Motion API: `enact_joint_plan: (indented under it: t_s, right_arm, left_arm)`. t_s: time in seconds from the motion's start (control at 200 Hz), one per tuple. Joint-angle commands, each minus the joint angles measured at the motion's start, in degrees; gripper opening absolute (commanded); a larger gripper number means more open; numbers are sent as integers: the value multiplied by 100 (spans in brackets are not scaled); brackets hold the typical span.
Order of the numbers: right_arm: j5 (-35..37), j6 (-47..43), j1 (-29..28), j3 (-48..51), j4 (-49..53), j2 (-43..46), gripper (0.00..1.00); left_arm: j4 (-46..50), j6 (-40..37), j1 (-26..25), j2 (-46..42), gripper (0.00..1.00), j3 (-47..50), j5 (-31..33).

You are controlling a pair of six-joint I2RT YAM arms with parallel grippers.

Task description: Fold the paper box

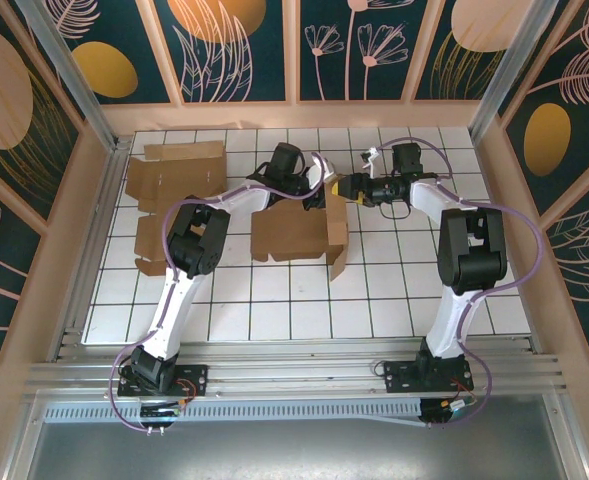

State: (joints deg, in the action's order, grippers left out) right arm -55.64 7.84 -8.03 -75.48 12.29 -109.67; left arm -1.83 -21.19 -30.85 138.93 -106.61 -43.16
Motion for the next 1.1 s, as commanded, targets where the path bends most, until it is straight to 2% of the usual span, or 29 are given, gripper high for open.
enact_joint_plan:
  t_s: [0.0,0.15,0.24,0.285,0.34,0.405,0.445,0.541,0.621,0.696,1.031,1.046,1.091]
  right_arm:
    - [273,9,-50,-63,227,-122,69]
    - [337,107,-101,-114,257,23,72]
    - [390,252,-108,-123,261,145,74]
    - [442,348,-110,-111,239,217,75]
    - [498,402,-110,-87,230,289,75]
    - [561,417,-116,-64,230,338,75]
    - [571,413,-127,-39,221,358,75]
    - [628,418,-137,3,221,377,75]
    - [641,425,-149,31,195,375,75]
    - [667,451,-148,30,181,353,75]
    - [738,421,-161,7,159,229,75]
    - [738,421,-163,7,159,231,75]
    - [721,419,-170,7,156,219,75]
  left_arm:
    - [-2,178,-81,-368,25,385,414]
    - [-292,728,-166,-937,25,1183,1696]
    - [-593,1086,-191,-1253,33,1681,2332]
    - [-625,1181,-201,-1339,37,1807,2514]
    - [-644,1303,-206,-1337,48,1851,2643]
    - [-586,1417,-211,-1272,50,1789,2685]
    - [-602,1472,-210,-1247,47,1781,2668]
    - [-920,1634,-207,-1255,25,1877,2501]
    - [-1230,1796,-216,-1225,11,1923,2374]
    - [-1259,1965,-226,-1132,0,1803,2541]
    - [-978,1936,-289,-807,0,1418,3074]
    - [-969,1924,-285,-803,4,1413,3045]
    - [-986,1893,-290,-781,27,1390,2945]
